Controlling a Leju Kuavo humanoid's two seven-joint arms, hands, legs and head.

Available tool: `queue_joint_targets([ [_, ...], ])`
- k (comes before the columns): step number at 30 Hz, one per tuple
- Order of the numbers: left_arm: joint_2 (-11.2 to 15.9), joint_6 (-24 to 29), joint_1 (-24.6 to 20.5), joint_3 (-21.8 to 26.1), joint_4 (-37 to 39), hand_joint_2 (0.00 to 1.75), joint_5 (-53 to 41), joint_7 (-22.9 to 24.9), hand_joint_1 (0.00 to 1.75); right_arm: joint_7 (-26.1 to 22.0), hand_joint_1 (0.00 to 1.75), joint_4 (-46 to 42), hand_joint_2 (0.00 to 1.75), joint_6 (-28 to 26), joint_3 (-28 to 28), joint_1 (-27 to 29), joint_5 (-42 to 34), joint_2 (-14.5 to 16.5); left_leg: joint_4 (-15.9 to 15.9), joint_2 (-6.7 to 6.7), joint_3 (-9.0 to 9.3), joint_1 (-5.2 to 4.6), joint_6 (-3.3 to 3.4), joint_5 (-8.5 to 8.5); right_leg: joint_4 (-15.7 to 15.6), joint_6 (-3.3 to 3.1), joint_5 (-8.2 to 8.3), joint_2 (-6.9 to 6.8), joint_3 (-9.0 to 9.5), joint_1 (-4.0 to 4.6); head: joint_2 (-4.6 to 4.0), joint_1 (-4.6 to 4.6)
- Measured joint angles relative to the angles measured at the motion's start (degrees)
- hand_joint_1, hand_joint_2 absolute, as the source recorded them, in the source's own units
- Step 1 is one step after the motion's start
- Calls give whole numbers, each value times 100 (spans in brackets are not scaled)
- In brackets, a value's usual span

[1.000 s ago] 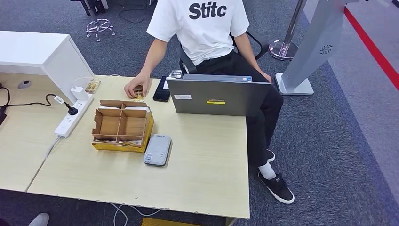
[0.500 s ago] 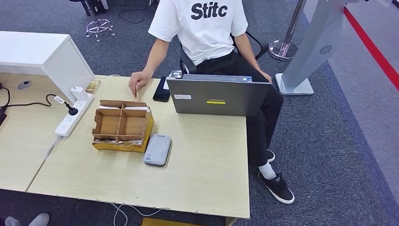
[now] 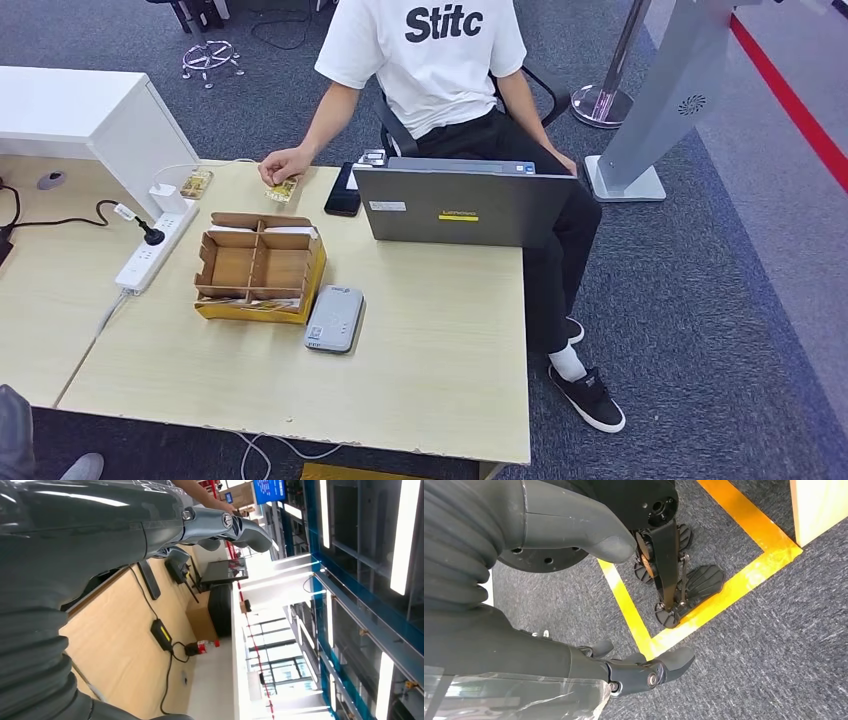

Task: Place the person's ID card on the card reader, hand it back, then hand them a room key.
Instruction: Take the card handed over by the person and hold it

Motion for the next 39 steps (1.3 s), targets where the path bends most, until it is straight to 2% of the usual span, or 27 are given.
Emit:
queue_joint_targets([
  [3,21,43,0,-89,-109,175,-169,13,0,2,0,7,175,25,-1,-1,9,2,0,-1,1,0,0,0,-1,0,0,-1,-4,0,0,0],
  [5,178,163,-67,-255,-64,175,-863,218,0,31,0,9,175,79,-1,-4,63,2,1,-6,3,-1,1,1,-2,0,-1,-7,-11,0,0,3],
  [7,555,281,-357,-586,241,175,-2420,870,0,87,0,14,175,155,-1,-22,163,2,1,-28,-2,0,-1,9,-3,0,-1,-30,-12,-1,0,7],
  [10,1234,301,-1085,-1166,1045,175,-4837,2099,0,173,0,17,175,234,8,-86,305,2,-3,-47,-6,2,-15,30,0,-13,12,-46,-7,0,0,7],
  [13,1812,183,-1764,-1655,1905,175,-5728,2844,0,217,0,18,175,273,27,-119,392,1,-4,-40,-6,3,-21,46,6,-24,26,-34,-7,1,0,6],
  [17,2361,69,-2335,-2122,2753,175,-6053,3189,0,225,0,20,175,319,52,-120,432,1,-3,-28,-6,2,-21,49,9,-25,28,-22,-10,1,0,6],
  [22,2713,-154,-2676,-2479,3322,175,-6505,3470,0,238,0,28,175,346,74,-121,478,1,-2,-22,-15,1,-19,47,8,-24,27,-17,-21,0,0,5],
  [27,2956,-226,-2981,-2738,3802,175,-6737,3637,0,278,0,34,175,311,115,-121,550,2,-2,-15,-21,2,-19,46,9,-24,28,-11,-27,0,0,5],
  [32,3147,-179,-3008,-2815,3972,175,-6753,3645,0,286,0,43,175,250,133,-122,603,10,-3,-9,-23,2,-19,46,9,-25,27,-6,-32,1,0,6],
  [39,3282,-152,-3004,-2838,4078,175,-6789,3642,0,286,0,46,175,247,142,-122,627,50,-3,-9,-26,2,-19,46,9,-25,27,-6,-33,1,0,5],
])
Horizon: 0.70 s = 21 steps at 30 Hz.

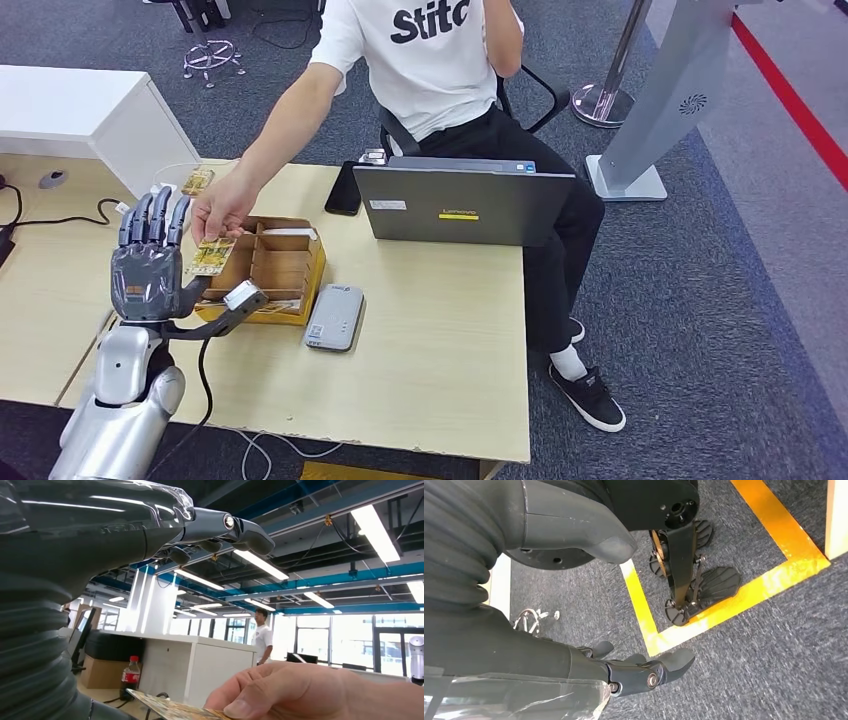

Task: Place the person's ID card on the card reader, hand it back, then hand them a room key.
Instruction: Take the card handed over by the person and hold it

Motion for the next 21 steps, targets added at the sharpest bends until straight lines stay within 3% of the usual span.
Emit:
queue_joint_targets([
  [10,56,2,1,-22,52,175,-8,0,4,0,0,7,175,0,41,0,21,37,0,0,-1,0,0,0,0,0,0,0,0,0,0,0],
  [14,58,9,2,-24,63,175,-2,0,175,1,0,11,175,1,55,0,22,38,0,0,-1,0,0,0,0,0,0,0,-1,0,0,0],
  [21,58,45,28,-26,64,175,114,-28,175,0,0,15,175,4,80,0,67,40,0,0,-2,0,0,0,0,0,0,0,-1,0,0,0],
])
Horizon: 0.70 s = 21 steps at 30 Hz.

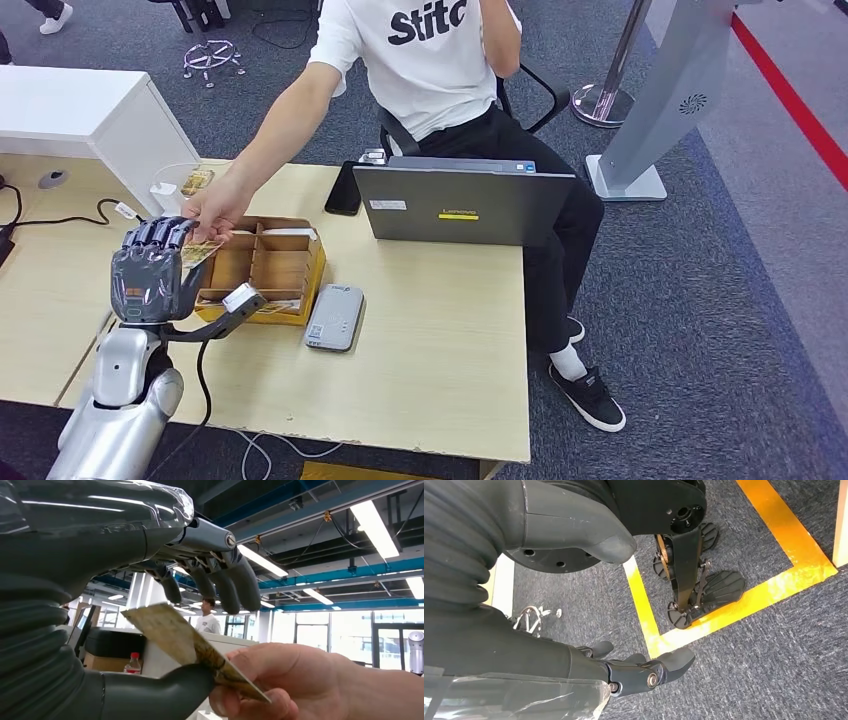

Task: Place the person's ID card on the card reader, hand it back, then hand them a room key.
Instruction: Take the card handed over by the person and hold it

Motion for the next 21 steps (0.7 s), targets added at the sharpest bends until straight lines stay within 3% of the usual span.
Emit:
queue_joint_targets([
  [21,-194,244,-114,-182,103,175,93,-296,175,7,0,1,175,-22,35,-3,128,46,1,0,-2,-1,0,0,0,0,0,0,-5,0,0,0],
])
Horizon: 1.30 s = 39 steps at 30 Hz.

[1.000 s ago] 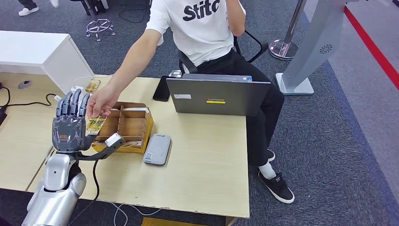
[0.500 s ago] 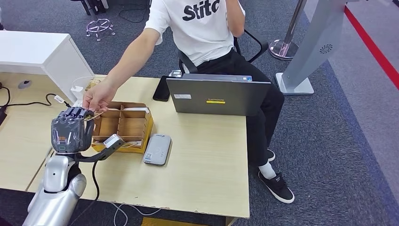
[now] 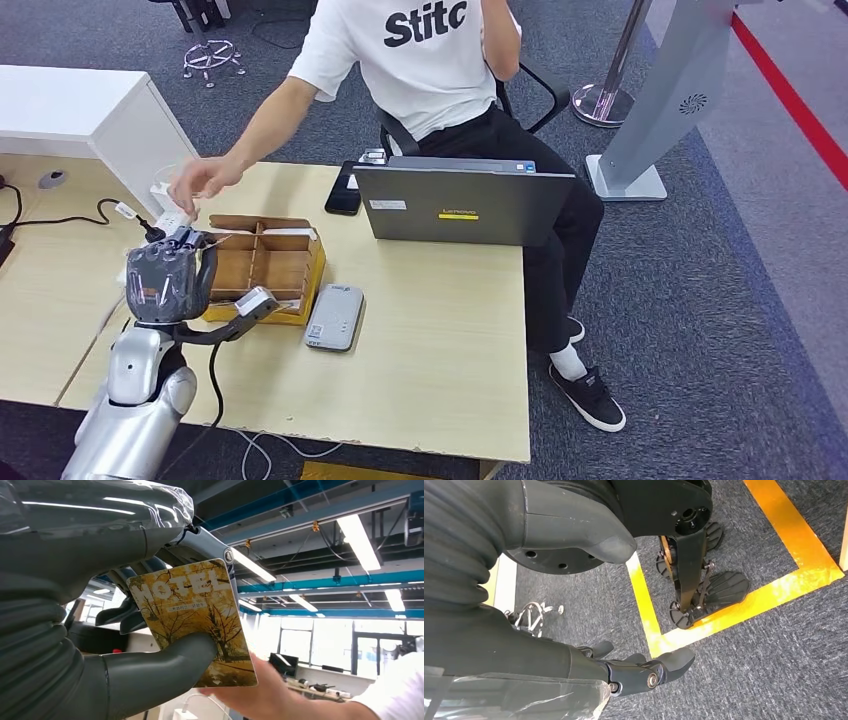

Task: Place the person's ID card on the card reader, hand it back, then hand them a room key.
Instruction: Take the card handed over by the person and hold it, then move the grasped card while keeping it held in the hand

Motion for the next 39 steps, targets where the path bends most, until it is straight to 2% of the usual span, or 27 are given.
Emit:
queue_joint_targets([
  [7,-274,-60,-269,-413,321,175,-212,-30,175,1,0,0,175,24,4,-11,75,7,3,-2,-2,-1,0,0,-1,1,1,-2,0,-1,0,1],
  [16,-613,-509,-559,-1175,781,175,-187,-136,175,1,0,0,175,107,11,-32,149,17,4,1,-3,-1,1,0,0,4,3,1,-2,-1,0,0],
  [27,-854,-615,-605,-1676,1359,175,-357,-139,175,27,0,2,175,121,16,-31,208,27,3,1,-3,-1,1,-1,0,4,3,1,-2,-1,0,0],
  [39,-976,-1108,-685,-2094,2163,175,-498,-9,175,45,0,2,175,184,21,-28,308,46,3,1,-4,-1,3,-2,0,4,3,1,-3,-1,0,-1],
])
